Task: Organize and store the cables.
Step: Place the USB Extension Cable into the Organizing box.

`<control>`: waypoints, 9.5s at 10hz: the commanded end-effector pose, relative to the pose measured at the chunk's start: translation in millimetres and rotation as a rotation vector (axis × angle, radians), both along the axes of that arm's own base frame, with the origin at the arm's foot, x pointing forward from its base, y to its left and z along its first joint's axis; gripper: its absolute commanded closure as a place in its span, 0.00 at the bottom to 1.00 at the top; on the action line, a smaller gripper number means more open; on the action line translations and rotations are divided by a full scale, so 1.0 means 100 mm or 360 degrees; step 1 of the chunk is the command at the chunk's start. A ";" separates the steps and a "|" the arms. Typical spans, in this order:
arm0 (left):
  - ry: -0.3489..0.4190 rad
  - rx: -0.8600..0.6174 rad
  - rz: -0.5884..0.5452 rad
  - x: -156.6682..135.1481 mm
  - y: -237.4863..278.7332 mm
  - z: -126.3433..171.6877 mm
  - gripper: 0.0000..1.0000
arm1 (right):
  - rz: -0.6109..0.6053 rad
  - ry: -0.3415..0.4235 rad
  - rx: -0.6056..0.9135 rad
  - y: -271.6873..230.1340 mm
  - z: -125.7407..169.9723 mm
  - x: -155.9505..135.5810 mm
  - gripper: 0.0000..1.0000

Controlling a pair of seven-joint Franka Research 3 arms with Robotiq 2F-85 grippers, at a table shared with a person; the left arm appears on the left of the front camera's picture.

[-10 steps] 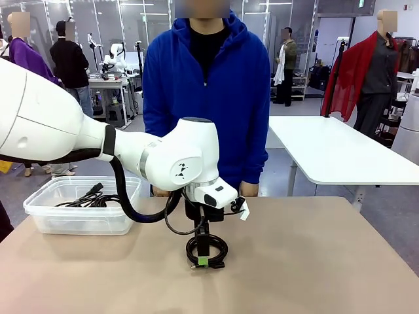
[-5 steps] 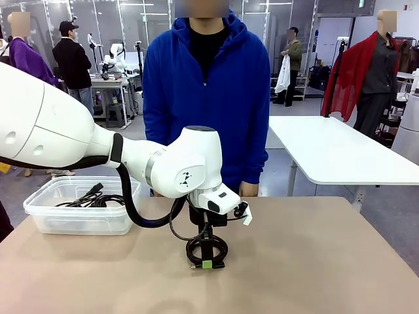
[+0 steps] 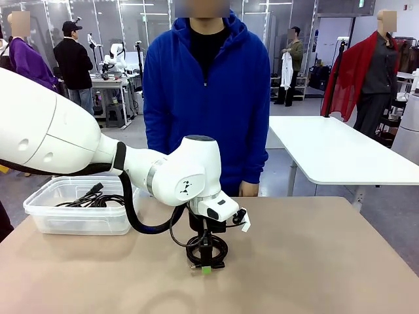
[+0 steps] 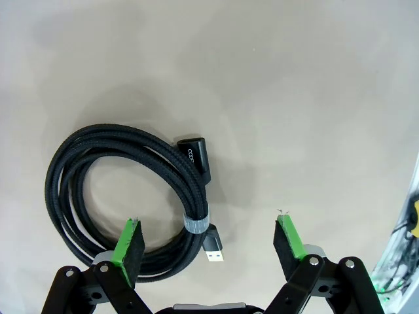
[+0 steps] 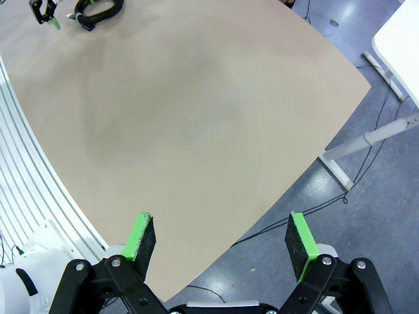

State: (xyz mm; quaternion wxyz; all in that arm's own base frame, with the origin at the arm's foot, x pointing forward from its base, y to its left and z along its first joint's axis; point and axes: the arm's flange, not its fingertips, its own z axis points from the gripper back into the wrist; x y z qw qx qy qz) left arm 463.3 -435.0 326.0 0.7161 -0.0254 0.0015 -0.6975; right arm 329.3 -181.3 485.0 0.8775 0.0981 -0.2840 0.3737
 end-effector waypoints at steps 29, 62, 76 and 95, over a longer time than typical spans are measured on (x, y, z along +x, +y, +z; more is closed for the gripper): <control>0.0094 -0.0076 -0.0250 -0.22 0.02 1.05 0.97 | -0.0019 -0.0010 0.0006 0.01 0.00 0.01 0.00; -0.0322 -0.0050 -0.0138 1.14 2.87 1.65 0.85 | -0.0019 -0.0010 0.0006 0.01 0.00 0.01 0.00; -0.0037 -0.0014 0.0235 1.75 3.13 0.87 0.85 | -0.0019 -0.0010 0.0006 0.01 0.00 0.01 0.00; -0.0042 -0.0038 0.0254 1.70 3.24 0.90 0.00 | -0.0019 -0.0010 0.0006 0.01 0.00 0.01 0.00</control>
